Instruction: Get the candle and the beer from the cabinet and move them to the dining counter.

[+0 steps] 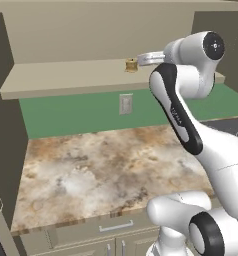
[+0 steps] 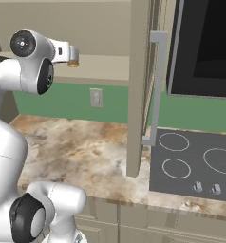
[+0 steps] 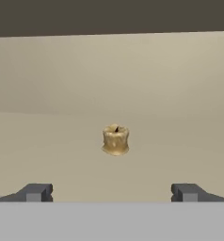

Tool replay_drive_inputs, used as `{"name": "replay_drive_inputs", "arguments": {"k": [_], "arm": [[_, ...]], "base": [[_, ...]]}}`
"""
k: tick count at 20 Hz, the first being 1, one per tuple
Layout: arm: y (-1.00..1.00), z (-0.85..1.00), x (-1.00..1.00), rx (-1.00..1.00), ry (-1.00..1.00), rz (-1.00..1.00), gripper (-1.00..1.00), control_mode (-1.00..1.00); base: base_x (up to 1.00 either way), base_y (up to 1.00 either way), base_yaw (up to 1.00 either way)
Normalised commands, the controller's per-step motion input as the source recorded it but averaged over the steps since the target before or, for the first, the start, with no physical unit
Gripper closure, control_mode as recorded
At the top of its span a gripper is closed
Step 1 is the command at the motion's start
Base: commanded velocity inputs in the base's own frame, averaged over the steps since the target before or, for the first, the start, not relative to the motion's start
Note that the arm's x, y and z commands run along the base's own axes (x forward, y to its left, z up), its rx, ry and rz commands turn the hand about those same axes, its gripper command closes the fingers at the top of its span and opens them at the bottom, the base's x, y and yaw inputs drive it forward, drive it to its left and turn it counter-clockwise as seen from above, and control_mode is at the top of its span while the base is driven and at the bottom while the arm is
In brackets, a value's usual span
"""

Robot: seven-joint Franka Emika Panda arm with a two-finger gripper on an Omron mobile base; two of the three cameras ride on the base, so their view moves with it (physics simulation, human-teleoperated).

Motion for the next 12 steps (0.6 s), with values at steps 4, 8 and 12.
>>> {"name": "replay_drive_inputs", "arguments": {"k": [4, 8, 12], "arm": [[0.00, 0.00, 0.30, 0.00, 0.00, 0.00, -1.00, -1.00], [0.00, -0.01, 0.33, 0.00, 0.00, 0.00, -1.00, -1.00], [0.00, -0.02, 0.28, 0.00, 0.00, 0.00, -1.00, -1.00]], "base": [[0.00, 0.00, 0.00], [0.00, 0.00, 0.00], [0.00, 0.00, 0.00]]}}
